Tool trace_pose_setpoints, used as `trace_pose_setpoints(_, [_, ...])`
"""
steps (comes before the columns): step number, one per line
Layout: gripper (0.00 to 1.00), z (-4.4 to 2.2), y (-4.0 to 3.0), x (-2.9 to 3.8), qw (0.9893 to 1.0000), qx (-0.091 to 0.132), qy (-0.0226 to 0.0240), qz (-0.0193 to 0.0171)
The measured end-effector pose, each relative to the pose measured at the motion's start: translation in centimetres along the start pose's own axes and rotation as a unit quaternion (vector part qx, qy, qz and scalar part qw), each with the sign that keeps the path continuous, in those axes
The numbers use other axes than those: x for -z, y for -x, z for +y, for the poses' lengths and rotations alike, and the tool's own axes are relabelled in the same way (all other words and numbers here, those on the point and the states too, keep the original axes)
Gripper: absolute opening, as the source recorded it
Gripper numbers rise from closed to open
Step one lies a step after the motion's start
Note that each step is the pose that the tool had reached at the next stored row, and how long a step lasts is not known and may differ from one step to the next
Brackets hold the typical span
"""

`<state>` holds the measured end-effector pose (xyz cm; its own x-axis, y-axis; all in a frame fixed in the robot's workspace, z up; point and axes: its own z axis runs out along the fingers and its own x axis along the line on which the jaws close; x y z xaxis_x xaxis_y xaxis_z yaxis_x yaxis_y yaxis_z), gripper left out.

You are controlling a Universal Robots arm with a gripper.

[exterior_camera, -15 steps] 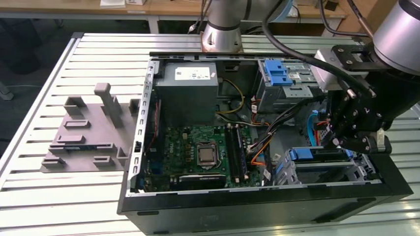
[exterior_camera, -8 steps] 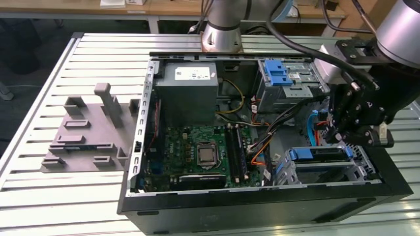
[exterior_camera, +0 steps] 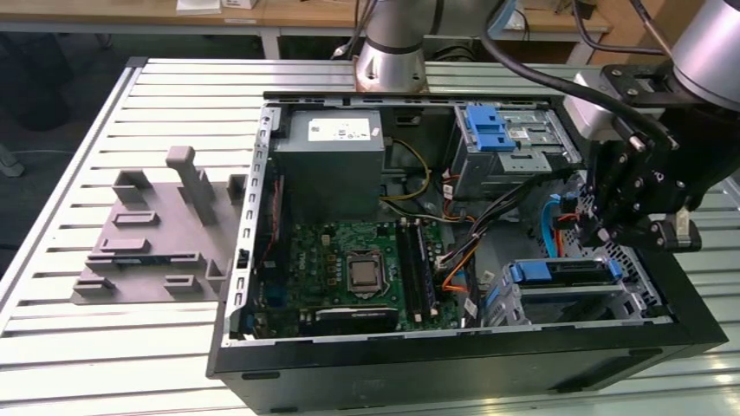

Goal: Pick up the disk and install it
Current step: 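Insert the first disk wire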

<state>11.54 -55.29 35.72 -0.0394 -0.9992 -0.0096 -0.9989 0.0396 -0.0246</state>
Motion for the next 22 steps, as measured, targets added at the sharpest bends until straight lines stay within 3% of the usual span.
trace_pose_setpoints(8, [0.11, 0.0, 0.61, 0.59, 1.0, 0.0, -0.0021, -0.0002])
trace_pose_setpoints(22, [0.11, -0.44, 2.14, 0.63, 1.0, 0.0, -0.0024, -0.0002])
